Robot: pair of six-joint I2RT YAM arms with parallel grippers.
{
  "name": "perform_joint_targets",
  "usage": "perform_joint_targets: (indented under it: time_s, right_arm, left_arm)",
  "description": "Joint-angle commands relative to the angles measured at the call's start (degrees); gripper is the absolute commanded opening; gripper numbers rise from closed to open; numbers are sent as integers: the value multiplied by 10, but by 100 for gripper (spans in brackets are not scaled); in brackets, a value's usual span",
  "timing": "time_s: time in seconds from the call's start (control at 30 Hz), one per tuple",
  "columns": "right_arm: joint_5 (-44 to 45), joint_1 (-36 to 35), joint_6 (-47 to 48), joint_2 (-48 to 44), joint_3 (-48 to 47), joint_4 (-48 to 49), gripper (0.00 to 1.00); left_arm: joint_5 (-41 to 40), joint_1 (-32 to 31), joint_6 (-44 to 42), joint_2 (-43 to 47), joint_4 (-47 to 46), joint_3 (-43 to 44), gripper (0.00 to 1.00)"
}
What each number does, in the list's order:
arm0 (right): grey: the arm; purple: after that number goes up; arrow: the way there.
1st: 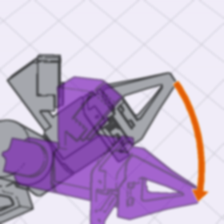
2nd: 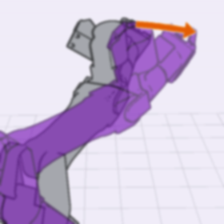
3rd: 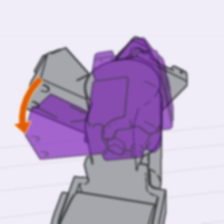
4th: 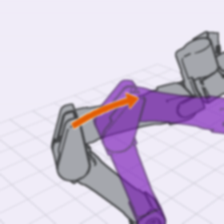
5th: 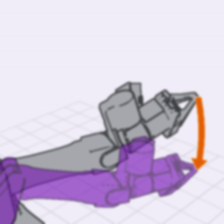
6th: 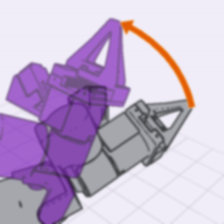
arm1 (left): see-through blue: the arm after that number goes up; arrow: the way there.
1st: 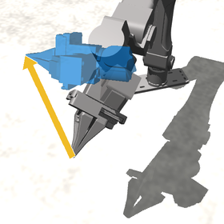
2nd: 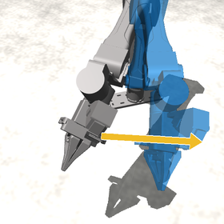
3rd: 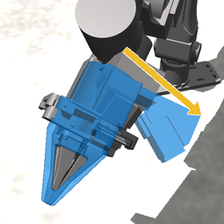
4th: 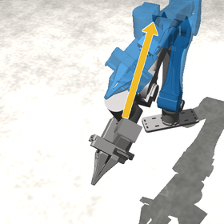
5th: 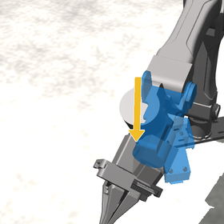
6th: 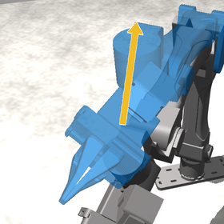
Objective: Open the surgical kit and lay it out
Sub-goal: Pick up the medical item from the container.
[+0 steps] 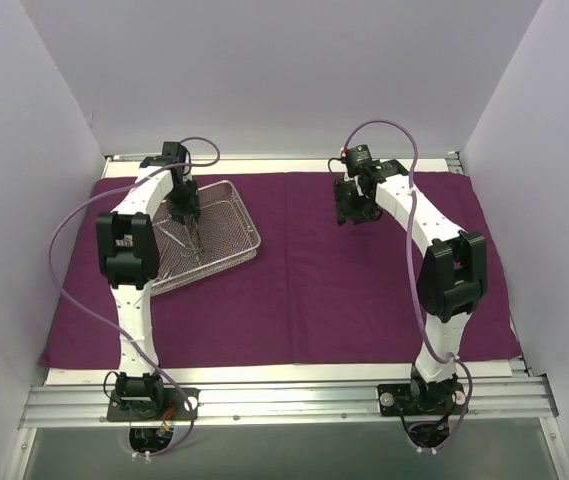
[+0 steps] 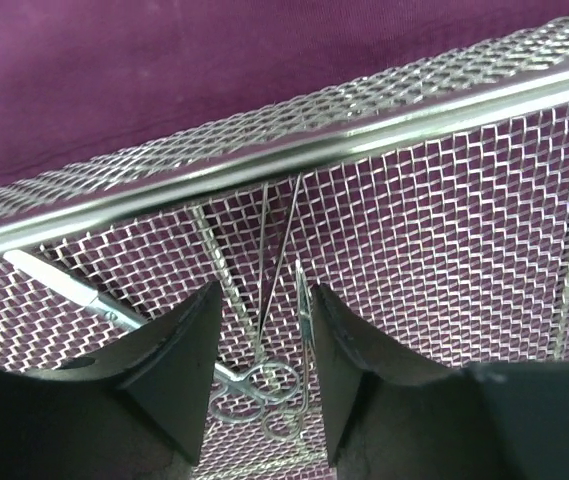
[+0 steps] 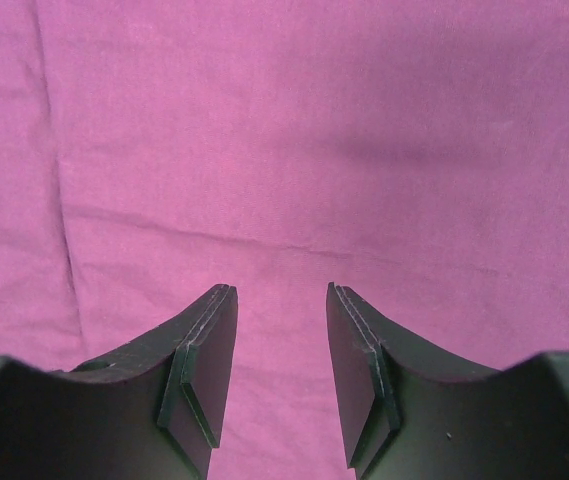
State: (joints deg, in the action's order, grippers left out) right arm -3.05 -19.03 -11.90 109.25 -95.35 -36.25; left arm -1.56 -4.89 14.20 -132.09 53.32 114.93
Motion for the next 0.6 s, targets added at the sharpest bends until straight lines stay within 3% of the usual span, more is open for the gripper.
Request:
perform_joint_targets:
  time_s: [0.0,0.13,0.37,0.57]
  right_arm:
    - [3,7,8,-33,8,-16,41]
    - [1,12,9,-38,15,-16,41]
    - [-1,15,10,-43,25,-15,41]
    - [-1,15,5,-38,6,-23,41]
  left_arm:
    - [-15,-1,-2,-15,-17,34,48]
    - [-24,-2,0,-32,-16,47,40]
    - [-38,-3,-3,-55,-7,66,36]
    - [-17,-3,-3,-29,17,69,3]
